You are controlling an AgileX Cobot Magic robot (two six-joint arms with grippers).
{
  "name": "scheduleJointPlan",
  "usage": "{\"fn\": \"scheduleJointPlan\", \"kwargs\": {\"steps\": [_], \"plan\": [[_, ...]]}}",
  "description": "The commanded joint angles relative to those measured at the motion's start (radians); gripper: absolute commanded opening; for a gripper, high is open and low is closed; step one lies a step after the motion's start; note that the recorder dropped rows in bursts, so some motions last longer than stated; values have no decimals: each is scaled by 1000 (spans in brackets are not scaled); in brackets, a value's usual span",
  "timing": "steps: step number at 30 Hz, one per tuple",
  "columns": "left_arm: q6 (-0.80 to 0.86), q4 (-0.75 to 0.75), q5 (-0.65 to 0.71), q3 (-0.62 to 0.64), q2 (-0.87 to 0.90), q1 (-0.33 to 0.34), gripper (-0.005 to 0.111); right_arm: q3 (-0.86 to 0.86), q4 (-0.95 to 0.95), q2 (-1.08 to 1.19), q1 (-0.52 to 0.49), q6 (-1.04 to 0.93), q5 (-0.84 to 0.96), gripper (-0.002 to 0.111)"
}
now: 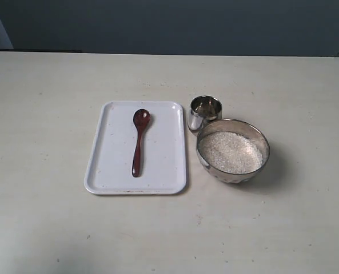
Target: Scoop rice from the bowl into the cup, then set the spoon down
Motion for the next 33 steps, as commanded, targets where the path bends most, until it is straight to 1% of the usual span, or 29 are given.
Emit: {"fn": "scheduleJointPlan", "kwargs": {"steps": [1,2,3,4,5,8,10,16,19,25,33], "plan": [[-2,1,-14,-4,-1,-5,1,394,-51,-348,-5,130,-231,0],[-2,1,-14,-4,-1,-5,1,452,-67,-402,-5,143,-259,0],[-2,1,-14,-4,-1,-5,1,583,-99,-522,-5,174,-282,0],[-2,1,-14,-4,-1,-5,1,632,-118,-562,-5,195,-282,0],[-2,1,-14,-4,-1,-5,1,742,-163,-662,-5,249,-282,0],[-2,1,-14,-4,-1,-5,1,869,-209,-795,-5,297,-278,0],[-2,1,-14,-4,-1,-5,1,919,-218,-860,-5,298,-266,0],[-2,1,-14,-4,-1,-5,1,1003,-242,-1008,-5,331,-170,0],[-2,1,-14,-4,-1,-5,1,1052,-278,-1049,-5,398,-172,0],[-2,1,-14,-4,-1,-5,1,1072,-177,-1063,-5,405,-170,0],[-2,1,-14,-4,-1,-5,1,1072,-172,-1063,-5,405,-170,0]]}}
